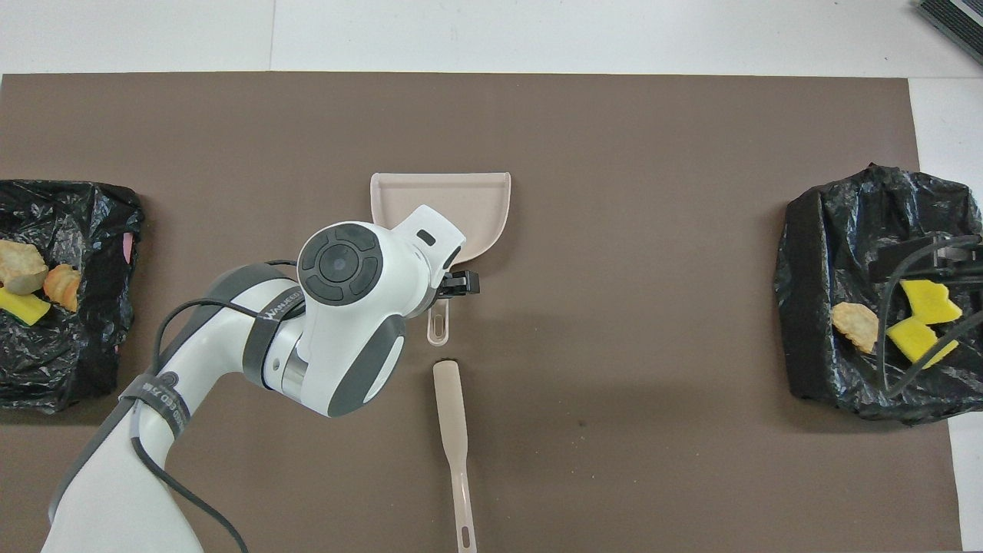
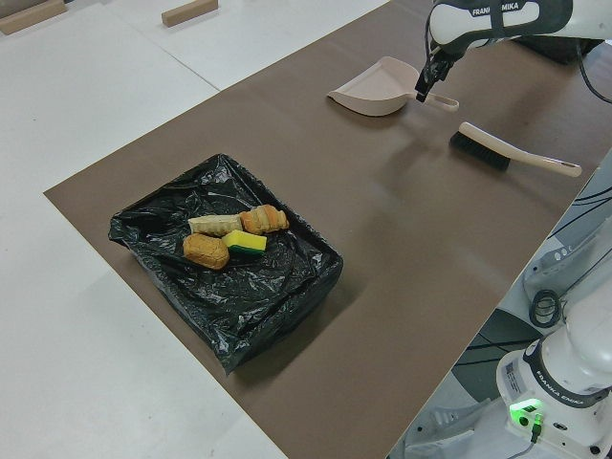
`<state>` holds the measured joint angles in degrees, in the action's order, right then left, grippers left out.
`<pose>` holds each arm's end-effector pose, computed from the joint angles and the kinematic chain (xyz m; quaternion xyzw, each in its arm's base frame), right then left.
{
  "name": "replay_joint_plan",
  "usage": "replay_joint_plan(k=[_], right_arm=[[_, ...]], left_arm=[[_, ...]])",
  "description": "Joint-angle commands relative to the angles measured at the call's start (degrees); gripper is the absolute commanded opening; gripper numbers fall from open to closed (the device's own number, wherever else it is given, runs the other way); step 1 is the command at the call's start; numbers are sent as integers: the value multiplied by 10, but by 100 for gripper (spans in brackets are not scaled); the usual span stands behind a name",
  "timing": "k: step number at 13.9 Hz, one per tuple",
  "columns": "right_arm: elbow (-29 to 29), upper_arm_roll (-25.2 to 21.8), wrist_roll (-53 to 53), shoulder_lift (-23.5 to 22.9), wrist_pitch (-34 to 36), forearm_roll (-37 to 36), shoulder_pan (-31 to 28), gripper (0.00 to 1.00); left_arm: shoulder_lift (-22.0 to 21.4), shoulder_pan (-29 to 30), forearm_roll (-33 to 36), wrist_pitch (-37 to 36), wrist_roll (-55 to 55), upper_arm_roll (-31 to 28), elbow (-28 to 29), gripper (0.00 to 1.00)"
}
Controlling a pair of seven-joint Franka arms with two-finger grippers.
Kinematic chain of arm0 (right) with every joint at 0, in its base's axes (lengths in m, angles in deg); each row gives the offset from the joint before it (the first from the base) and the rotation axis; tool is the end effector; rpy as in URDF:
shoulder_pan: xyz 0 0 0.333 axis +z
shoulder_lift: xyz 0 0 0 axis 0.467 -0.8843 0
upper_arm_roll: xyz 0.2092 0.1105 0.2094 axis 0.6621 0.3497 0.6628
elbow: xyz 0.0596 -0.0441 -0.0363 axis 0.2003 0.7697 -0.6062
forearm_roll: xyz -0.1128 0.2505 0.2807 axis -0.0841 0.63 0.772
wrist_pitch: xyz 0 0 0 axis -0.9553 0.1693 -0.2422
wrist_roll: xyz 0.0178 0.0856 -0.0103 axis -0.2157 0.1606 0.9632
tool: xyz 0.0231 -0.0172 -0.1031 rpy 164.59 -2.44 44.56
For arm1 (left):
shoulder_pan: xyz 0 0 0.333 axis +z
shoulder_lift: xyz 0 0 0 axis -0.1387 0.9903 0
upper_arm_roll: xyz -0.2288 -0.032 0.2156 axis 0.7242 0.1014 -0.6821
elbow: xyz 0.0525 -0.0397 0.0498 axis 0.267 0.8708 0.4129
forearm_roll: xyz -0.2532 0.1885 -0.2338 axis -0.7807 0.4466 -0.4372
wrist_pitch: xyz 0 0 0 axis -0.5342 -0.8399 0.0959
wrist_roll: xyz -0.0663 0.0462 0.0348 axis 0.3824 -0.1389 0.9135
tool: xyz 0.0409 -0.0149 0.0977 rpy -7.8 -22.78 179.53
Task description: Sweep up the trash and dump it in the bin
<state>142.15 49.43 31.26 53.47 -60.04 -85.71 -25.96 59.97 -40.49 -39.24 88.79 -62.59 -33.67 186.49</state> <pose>0.5270 -0.0283 0.6331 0.9985 -0.0552 0.0058 0.0019 0.5180 -0.3421 0.3917 0.9972 0.0107 0.0294 0.0685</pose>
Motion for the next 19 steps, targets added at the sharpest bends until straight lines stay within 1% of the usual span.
replay_joint_plan(k=[1, 3, 5, 7, 9, 14, 19], right_arm=[[14, 4, 6, 13, 1, 9, -6, 100], [14, 4, 5, 13, 1, 9, -6, 100], [14, 4, 6, 13, 1, 9, -6, 100], [14, 4, 5, 13, 1, 9, -6, 100], [14, 4, 5, 13, 1, 9, -6, 100], [14, 4, 6, 13, 1, 9, -6, 100], [14, 4, 6, 13, 1, 9, -6, 100]], left_arm=[[-30, 38, -2, -66, 9, -10, -25, 100], [-79, 81, -2, -103, 25, -11, -23, 100], [-120, 132, -2, -167, 81, -11, -23, 100], [-145, 166, -2, -211, 150, -11, -23, 100], [-163, 193, -2, -242, 192, -11, -23, 100], [-183, 254, -2, -311, 272, -11, -23, 100], [-213, 348, -2, -352, 404, -12, -20, 100]])
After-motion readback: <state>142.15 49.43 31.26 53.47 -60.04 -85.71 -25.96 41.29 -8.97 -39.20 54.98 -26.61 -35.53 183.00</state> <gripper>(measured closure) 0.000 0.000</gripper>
